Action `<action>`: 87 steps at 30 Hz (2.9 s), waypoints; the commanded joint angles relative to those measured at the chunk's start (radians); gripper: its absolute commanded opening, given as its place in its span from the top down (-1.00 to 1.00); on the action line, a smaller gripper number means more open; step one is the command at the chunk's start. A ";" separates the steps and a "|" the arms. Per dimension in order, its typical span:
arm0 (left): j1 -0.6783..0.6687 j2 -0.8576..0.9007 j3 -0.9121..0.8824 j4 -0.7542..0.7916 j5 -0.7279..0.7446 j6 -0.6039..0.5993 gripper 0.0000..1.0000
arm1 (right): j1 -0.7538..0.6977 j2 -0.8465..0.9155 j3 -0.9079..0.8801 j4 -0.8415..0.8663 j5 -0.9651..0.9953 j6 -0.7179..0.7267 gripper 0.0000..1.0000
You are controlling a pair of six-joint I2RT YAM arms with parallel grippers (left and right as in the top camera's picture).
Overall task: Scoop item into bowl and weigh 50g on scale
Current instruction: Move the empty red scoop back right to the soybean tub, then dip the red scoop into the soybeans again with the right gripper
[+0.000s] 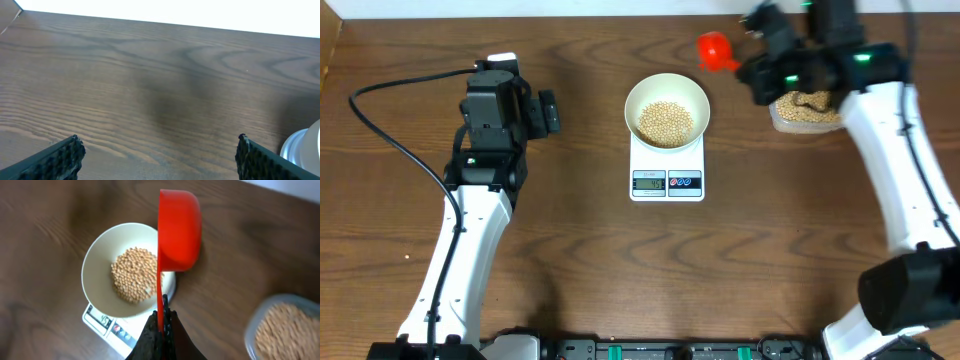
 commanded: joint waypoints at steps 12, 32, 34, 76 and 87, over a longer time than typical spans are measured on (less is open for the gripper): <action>0.004 0.005 0.006 0.000 0.002 0.017 -0.97 | -0.349 -0.080 0.025 -0.173 -0.104 0.128 0.98; 0.004 0.005 0.006 0.001 0.002 0.017 -0.98 | -0.360 0.074 0.023 -0.026 0.002 0.327 0.98; 0.004 0.005 0.006 0.001 0.002 0.017 -0.97 | -0.354 0.099 0.023 -0.027 0.002 0.322 0.98; 0.004 0.005 0.006 0.001 0.002 0.017 -0.97 | -0.249 0.275 0.008 -0.119 0.129 -0.032 0.98; 0.004 0.005 0.006 0.000 0.002 0.017 -0.97 | -0.282 0.275 0.008 -0.139 0.103 -0.009 0.98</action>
